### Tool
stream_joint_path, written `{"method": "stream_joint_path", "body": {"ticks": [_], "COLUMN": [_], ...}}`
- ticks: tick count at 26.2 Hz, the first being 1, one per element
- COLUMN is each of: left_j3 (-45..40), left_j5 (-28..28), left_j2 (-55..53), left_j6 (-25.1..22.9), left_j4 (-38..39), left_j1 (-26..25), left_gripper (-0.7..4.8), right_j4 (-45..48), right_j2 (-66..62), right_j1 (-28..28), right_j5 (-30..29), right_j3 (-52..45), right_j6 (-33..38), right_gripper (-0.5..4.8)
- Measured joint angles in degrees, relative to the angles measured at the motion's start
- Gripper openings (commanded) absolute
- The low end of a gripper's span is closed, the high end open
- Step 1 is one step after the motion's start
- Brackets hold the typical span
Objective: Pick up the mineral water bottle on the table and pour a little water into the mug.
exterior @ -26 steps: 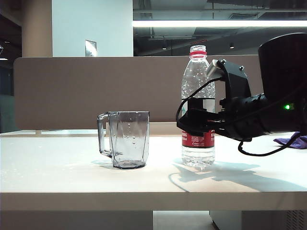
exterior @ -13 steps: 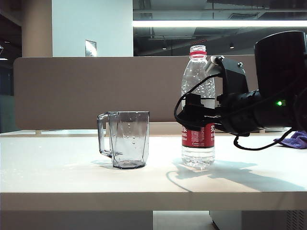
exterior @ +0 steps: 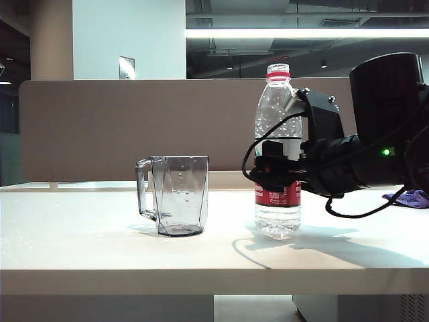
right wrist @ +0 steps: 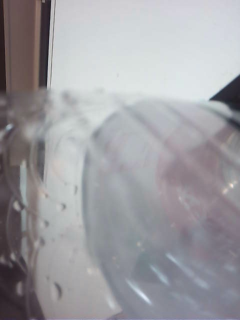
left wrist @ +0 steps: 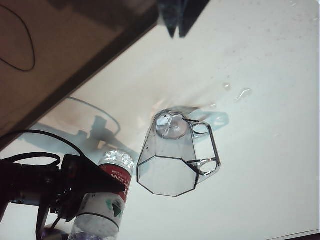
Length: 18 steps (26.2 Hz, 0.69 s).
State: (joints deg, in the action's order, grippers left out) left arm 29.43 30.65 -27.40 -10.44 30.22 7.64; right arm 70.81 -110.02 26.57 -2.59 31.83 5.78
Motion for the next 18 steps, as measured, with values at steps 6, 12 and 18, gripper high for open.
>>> {"method": "stream_joint_path", "body": {"ticks": [6,12,18], "left_j3": [0.00,0.00,0.00], "left_j5": [0.00,0.00,0.00], "left_j2": [0.00,0.00,0.00], "left_j6": [0.00,0.00,0.00], "left_j4": [0.00,0.00,0.00], "left_j1": [0.00,0.00,0.00], "left_gripper": [-0.05,-0.05,-0.05], "right_j4": [0.04,0.02,-10.86], "right_j2": [0.00,0.11,9.70], "right_j1": [0.00,0.02,0.02], "right_j5": [-0.04,-0.04,-0.02], "right_j3": [-0.02,-0.02,0.13], "right_j6": [-0.20,-4.11,-14.21], "right_gripper": [2.54,2.55,2.55]}}
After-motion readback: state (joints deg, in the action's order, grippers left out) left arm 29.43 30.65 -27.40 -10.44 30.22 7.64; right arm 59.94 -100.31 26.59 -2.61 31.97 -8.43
